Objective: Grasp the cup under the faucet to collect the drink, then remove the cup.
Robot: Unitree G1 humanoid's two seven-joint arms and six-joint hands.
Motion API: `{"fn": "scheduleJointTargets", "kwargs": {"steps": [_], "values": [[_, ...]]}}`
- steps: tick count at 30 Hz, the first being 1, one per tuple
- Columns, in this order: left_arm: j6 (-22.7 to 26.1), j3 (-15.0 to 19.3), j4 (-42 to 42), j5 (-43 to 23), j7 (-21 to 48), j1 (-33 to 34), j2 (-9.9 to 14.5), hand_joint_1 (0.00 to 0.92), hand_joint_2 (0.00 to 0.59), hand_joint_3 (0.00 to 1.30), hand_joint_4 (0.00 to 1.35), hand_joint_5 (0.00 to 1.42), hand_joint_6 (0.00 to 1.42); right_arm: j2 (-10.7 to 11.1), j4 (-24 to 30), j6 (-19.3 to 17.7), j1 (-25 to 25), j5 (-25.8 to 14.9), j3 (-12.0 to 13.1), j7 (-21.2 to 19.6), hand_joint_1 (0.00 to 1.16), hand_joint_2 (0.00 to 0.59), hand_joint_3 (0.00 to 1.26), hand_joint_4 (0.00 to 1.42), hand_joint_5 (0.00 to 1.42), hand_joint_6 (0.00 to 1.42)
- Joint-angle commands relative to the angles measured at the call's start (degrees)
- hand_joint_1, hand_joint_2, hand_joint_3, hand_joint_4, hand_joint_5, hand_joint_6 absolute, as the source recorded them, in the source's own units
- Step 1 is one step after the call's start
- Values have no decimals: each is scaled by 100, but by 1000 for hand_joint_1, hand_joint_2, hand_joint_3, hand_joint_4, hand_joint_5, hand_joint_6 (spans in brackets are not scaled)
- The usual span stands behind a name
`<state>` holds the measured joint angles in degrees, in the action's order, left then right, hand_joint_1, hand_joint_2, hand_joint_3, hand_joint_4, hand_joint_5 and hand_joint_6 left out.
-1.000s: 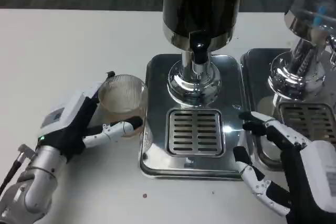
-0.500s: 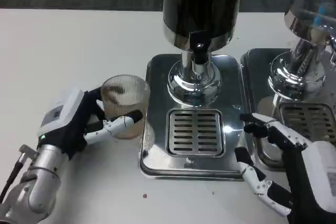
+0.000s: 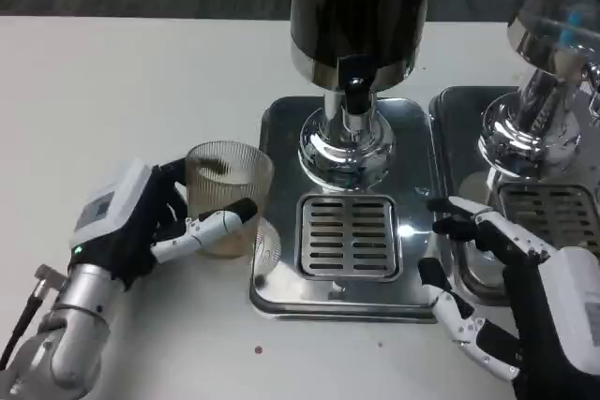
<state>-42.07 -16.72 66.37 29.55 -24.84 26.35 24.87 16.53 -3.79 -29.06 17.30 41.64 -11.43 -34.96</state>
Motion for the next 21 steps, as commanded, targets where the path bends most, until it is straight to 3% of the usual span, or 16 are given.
{"fn": "scheduleJointTargets", "kwargs": {"steps": [1, 14, 21], "values": [[-132, 1, 12, 11, -109, -143, -5, 178, 174, 447, 604, 853, 945, 26, -35, -114, -61, -51, 15, 30, 443, 396, 370, 465, 482, 516], [-595, 163, -253, -39, -518, -397, 107, 179, 175, 460, 617, 858, 955, 4, -120, -201, -94, -51, 4, -20, 444, 400, 370, 465, 489, 502], [-797, 149, -583, 47, -567, -401, 11, 179, 176, 461, 613, 854, 959, -11, -96, -202, -70, -42, 5, -23, 445, 402, 370, 465, 491, 495]]}}
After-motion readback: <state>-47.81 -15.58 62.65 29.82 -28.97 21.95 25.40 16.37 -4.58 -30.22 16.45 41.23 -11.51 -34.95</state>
